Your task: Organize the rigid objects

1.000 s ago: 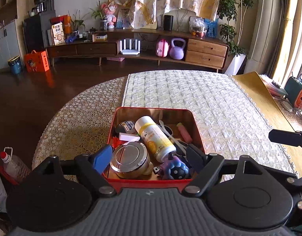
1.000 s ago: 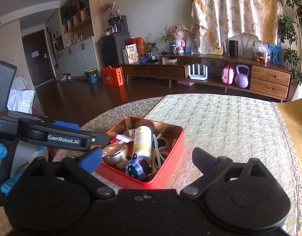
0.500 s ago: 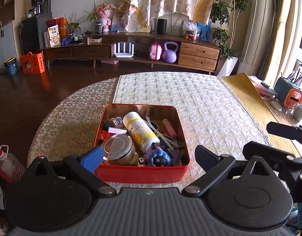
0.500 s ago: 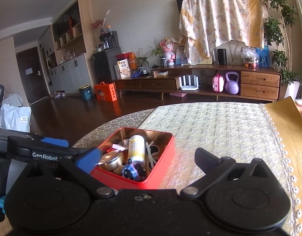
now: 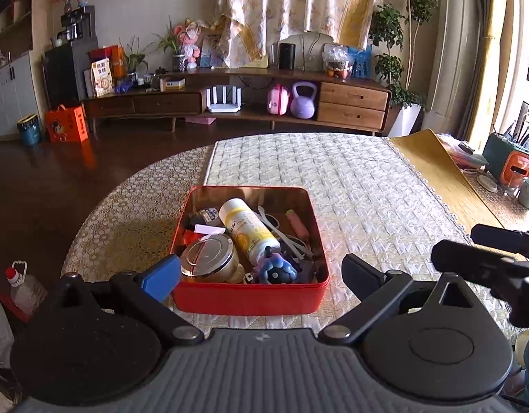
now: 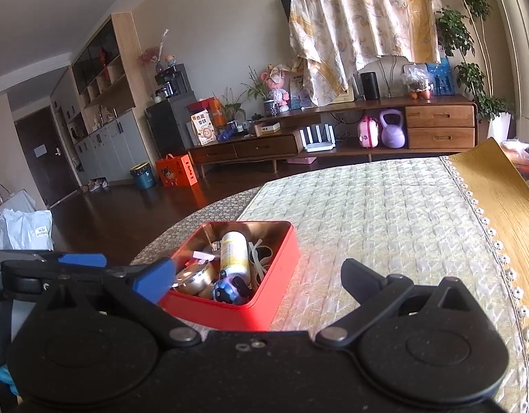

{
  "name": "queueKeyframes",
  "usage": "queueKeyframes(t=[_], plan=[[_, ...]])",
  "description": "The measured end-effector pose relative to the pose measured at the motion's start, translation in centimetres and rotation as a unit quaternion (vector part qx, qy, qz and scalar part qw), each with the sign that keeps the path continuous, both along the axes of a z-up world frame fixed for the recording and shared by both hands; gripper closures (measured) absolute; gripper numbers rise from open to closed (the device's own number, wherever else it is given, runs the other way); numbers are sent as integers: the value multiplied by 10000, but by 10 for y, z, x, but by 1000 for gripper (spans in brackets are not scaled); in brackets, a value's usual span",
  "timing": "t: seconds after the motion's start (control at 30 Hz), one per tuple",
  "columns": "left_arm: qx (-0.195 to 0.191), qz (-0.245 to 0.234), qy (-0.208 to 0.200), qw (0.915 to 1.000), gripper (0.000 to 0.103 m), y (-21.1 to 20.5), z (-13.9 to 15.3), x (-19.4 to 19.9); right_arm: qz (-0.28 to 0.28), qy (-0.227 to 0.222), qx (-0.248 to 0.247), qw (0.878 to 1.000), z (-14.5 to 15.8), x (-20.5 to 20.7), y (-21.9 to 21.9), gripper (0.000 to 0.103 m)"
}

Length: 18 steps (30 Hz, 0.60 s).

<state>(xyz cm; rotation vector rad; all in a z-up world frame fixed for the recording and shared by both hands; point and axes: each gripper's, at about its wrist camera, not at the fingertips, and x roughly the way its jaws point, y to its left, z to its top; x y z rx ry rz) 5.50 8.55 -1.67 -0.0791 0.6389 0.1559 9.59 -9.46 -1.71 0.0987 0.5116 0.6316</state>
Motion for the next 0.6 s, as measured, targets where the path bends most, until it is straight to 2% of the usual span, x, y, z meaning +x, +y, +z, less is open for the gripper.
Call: queueKeyframes(t=[0.6], plan=[[19,-73,-1,10000,3,-14,2,0,-36,74,15,10000,-7,-3,-2,0]])
